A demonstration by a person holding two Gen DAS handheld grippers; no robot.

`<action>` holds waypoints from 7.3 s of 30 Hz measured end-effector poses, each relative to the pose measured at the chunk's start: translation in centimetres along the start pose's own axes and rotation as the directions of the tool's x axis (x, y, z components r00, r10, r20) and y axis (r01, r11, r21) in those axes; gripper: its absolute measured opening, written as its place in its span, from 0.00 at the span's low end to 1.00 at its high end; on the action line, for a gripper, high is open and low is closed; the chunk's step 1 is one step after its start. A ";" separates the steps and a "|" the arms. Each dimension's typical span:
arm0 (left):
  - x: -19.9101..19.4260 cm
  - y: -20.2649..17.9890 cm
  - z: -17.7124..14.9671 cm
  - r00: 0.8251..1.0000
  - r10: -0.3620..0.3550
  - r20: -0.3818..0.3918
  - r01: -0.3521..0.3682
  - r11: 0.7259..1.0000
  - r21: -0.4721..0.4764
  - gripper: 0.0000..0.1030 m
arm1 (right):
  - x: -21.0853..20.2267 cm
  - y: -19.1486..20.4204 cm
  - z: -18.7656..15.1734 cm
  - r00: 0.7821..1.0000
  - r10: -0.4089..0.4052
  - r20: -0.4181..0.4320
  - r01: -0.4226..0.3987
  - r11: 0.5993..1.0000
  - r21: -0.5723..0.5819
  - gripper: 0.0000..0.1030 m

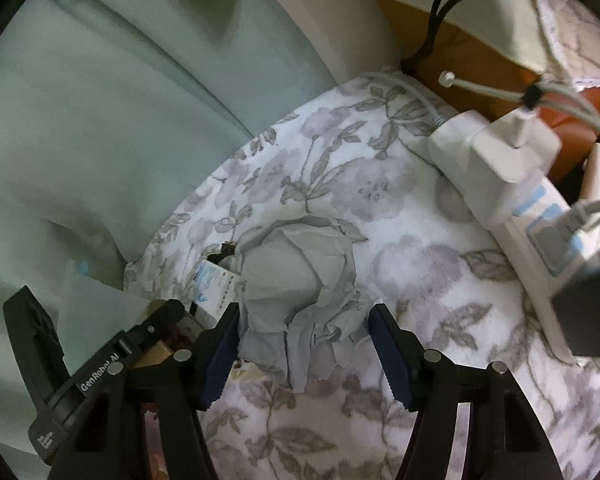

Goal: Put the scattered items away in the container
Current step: 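Grasp the crumpled grey paper with the right tool, then carry the tape roll with left tool while right tool carries the grey paper to the box, then open both tools to drop tape roll and grey paper into the box, then move both tools back toward the red claw clip and cream claw clip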

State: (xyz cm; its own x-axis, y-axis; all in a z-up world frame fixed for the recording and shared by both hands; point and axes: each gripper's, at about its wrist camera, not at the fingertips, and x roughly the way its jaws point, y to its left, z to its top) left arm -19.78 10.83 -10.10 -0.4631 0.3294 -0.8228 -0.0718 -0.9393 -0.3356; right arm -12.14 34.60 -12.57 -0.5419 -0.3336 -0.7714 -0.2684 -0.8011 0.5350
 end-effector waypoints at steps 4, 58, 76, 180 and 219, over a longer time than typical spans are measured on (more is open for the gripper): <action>-1.6 -0.7 -0.9 1.000 -0.013 0.001 0.013 1.000 0.006 0.36 | -2.2 0.2 -0.8 1.000 0.015 0.025 -0.015 1.000 -0.002 0.65; -28.5 5.7 -5.4 0.876 -0.044 0.481 0.043 0.999 0.014 0.24 | -15.6 19.3 -9.6 0.975 0.177 0.134 -0.102 0.893 -0.438 0.65; -27.9 14.4 -5.5 0.883 0.062 0.465 0.023 0.984 -0.174 0.24 | -10.1 26.5 -12.2 0.985 0.171 0.007 -0.135 0.805 -0.578 0.65; -29.9 -0.1 -6.8 0.880 0.123 0.459 -0.155 0.987 0.032 0.66 | -18.0 18.1 -11.8 0.939 0.333 0.090 -0.243 0.824 -0.511 0.74; -10.1 -0.5 -7.8 0.978 0.171 0.116 -0.191 0.963 0.191 0.65 | -8.2 4.6 -5.8 0.989 0.138 0.046 -0.121 0.956 -0.266 0.74</action>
State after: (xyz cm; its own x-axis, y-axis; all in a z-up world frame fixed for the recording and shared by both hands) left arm -8.22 8.73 -5.20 -0.5682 0.1509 -0.8090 -0.1498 -0.9856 -0.0786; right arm -4.32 30.79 -5.85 -0.6096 -0.4176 -0.6738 0.0209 -0.8582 0.5130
